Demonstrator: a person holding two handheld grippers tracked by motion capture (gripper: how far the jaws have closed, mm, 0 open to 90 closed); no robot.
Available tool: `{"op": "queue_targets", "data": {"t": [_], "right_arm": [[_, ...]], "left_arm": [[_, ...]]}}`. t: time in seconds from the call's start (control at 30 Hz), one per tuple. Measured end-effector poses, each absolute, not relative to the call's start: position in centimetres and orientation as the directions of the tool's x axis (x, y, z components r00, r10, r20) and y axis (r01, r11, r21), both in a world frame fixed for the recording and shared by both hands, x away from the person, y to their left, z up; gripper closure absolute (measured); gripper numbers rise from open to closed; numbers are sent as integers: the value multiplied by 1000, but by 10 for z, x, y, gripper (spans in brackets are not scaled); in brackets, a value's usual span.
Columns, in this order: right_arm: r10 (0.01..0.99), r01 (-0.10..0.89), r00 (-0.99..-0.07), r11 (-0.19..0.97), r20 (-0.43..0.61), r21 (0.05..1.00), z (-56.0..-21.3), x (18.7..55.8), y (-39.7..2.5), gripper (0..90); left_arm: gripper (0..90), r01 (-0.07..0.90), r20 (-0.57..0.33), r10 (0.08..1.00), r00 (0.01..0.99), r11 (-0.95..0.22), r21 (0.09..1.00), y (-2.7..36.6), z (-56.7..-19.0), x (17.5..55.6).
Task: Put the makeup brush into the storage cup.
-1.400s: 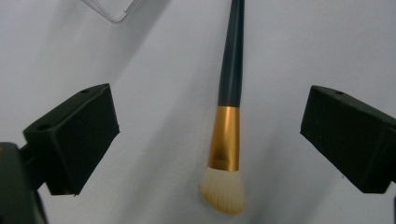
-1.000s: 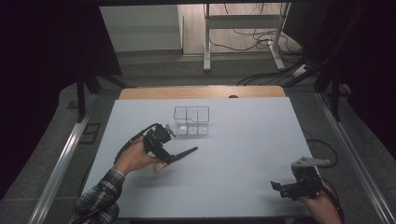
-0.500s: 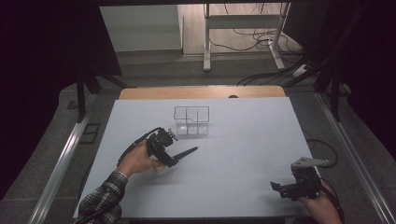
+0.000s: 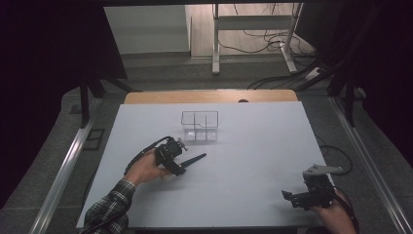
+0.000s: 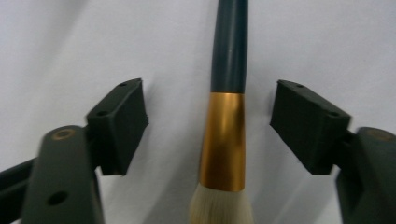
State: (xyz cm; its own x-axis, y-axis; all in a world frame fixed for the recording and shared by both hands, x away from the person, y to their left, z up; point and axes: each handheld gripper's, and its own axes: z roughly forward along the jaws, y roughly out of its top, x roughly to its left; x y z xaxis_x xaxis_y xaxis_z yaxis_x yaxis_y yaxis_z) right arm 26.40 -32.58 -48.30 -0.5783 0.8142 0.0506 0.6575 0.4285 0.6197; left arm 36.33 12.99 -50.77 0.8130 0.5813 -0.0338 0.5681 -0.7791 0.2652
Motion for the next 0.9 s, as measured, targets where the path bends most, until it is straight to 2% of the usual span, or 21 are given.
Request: {"op": "queue_targets", "data": {"t": [0.13, 0.17, 0.23, 0.6, 0.9], "right_arm": [[815, 660, -578, 431, 50, 615, -483, 264, -325, 0], [814, 660, -578, 431, 50, 615, -483, 264, -325, 0], [815, 661, -578, 433, 49, 613, -483, 264, -325, 0], [816, 662, -577, 434, 45, 612, -483, 263, -325, 0], [816, 661, -576, 434, 44, 612, -483, 263, -325, 0]], "left_arm": [[421, 570, -54, 579, 814, -777, 265, 130, -509, 362], [497, 572, -59, 579, 813, -776, 265, 131, -508, 361], [709, 580, -69, 585, 808, -771, 261, 132, -507, 360], [723, 564, -37, 578, 815, -778, 276, 131, -507, 355], [725, 576, -65, 587, 807, -758, 307, 133, -505, 355]]}}
